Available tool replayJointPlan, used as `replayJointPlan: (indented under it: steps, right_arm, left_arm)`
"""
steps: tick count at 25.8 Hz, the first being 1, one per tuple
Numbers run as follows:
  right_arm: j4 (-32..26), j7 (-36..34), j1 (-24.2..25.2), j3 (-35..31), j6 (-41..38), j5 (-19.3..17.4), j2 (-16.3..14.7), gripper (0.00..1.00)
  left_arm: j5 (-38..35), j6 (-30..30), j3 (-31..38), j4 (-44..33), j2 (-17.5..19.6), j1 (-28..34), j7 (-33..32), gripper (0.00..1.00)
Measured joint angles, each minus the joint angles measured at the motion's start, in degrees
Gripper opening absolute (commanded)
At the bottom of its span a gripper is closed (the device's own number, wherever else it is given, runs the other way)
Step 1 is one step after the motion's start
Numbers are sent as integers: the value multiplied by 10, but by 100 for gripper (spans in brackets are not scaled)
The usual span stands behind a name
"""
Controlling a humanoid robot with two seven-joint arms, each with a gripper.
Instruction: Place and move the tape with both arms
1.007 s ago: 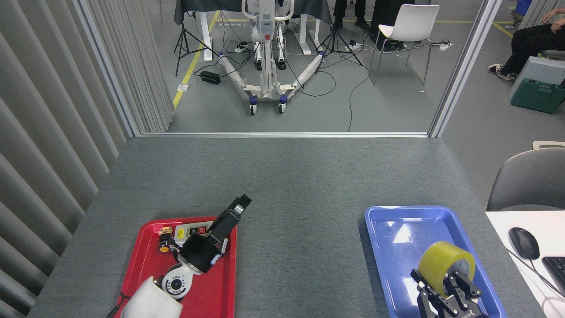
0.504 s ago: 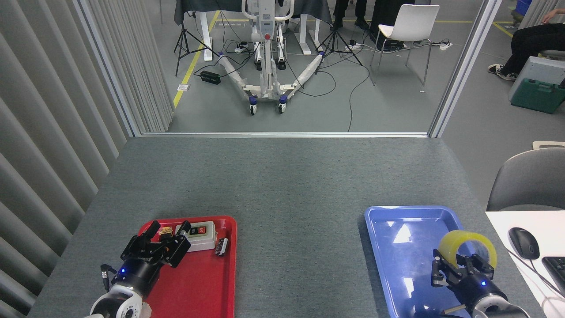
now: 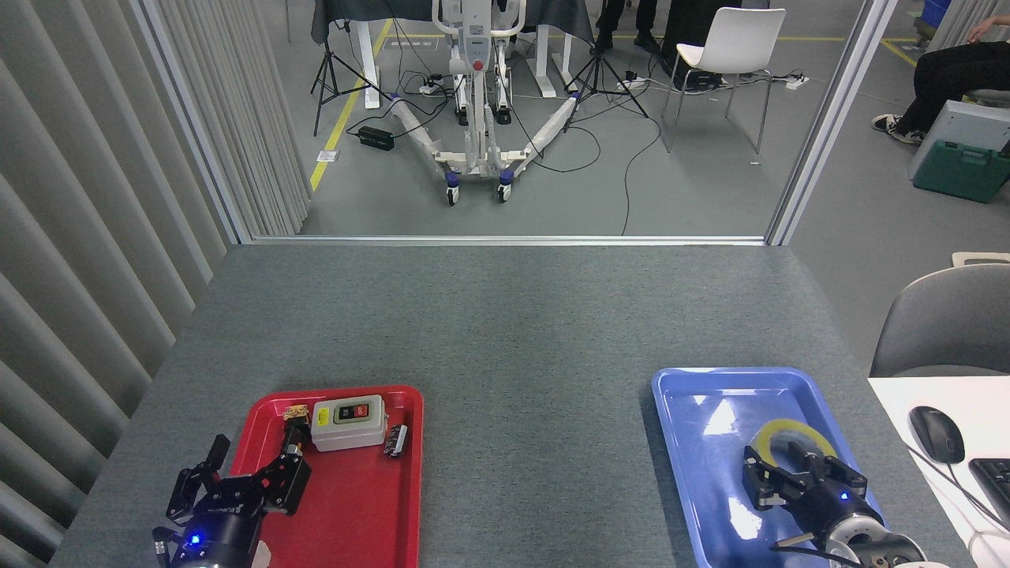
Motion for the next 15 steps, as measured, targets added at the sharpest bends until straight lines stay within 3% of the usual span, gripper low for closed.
replayJointPlan:
  steps: [5,9,15]
  right_arm:
    - [-7,-27,4,-6,-36,-1,-2,100]
    - [-42,-126,55,-64,-57,16,2,100]
    - [-94,-237,141,-184,-82,67,63,99]
  left_arm:
    - [-57,4,-8,-25,0,14,3,99]
    - [-68,5,-9,-32,-1,16,-34,99]
    - [-15,7,-3,-39,-2,17,-104,99]
